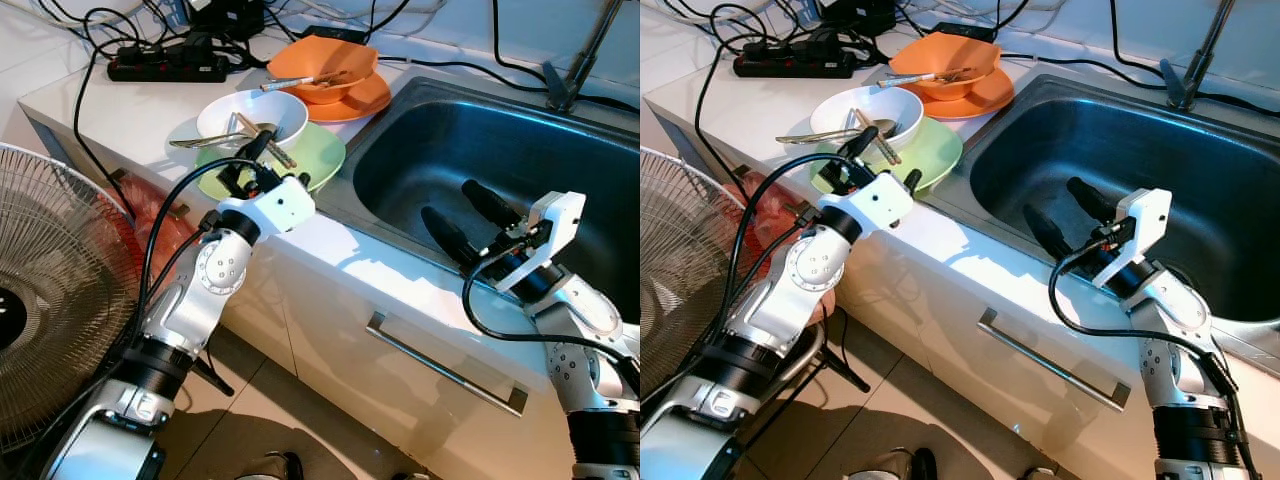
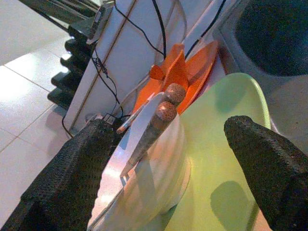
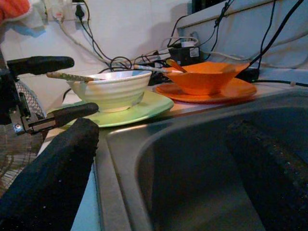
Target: Kitchen organization
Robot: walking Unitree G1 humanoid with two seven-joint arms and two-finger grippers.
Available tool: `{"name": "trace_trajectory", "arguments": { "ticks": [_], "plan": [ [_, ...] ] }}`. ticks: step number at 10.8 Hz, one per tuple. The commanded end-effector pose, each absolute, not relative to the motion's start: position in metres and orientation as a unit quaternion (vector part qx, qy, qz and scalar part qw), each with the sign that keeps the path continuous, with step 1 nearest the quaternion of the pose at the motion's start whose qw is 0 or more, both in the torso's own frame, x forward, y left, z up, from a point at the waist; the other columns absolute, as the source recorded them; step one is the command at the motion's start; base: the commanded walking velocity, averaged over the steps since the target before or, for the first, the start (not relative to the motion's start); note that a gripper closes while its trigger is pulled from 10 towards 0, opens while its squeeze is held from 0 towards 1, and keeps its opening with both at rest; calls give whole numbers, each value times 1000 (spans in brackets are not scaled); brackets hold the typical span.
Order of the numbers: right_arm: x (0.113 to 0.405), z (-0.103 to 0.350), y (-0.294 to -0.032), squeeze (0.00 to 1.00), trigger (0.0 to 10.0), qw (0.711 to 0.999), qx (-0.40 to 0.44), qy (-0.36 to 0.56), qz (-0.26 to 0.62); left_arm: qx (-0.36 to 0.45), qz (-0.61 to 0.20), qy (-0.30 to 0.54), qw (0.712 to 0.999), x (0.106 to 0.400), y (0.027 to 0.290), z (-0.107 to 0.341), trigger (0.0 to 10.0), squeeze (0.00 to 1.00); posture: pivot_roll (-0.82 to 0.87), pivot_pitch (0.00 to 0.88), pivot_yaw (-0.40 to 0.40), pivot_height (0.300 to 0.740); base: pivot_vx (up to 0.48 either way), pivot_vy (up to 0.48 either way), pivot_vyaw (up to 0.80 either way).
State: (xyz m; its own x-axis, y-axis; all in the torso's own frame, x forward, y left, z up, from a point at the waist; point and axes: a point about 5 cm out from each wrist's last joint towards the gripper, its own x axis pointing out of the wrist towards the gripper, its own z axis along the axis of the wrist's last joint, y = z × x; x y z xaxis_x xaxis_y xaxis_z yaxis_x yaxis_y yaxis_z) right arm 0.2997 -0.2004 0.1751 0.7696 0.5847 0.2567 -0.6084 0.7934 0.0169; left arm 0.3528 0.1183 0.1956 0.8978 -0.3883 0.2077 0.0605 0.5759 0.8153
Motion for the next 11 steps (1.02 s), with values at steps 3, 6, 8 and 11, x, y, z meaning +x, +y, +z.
{"name": "trace_trajectory", "arguments": {
  "ticks": [3, 6, 8, 11],
  "plan": [
    [298, 174, -199, 0, 10000, 938, 54, -126, 318, 456, -133, -185, 860, 357, 119, 197, 10000, 0, 26, 111, 90, 740, 0, 0, 0],
    [297, 174, -197, 0, 10000, 937, 56, -126, 320, 464, -134, -184, 856, 361, 117, 197, 10000, 0, 23, 113, 93, 740, 0, 0, 0],
    [297, 173, -196, 0, 10000, 937, 58, -127, 321, 483, -131, -189, 845, 364, 114, 199, 10000, 0, 21, 110, 94, 740, 0, 0, 0],
    [297, 172, -194, 0, 10000, 936, 59, -125, 323, 488, -125, -198, 841, 368, 112, 203, 4471, 0, 17, 102, 98, 740, 0, 0, 0]
  ]
}}
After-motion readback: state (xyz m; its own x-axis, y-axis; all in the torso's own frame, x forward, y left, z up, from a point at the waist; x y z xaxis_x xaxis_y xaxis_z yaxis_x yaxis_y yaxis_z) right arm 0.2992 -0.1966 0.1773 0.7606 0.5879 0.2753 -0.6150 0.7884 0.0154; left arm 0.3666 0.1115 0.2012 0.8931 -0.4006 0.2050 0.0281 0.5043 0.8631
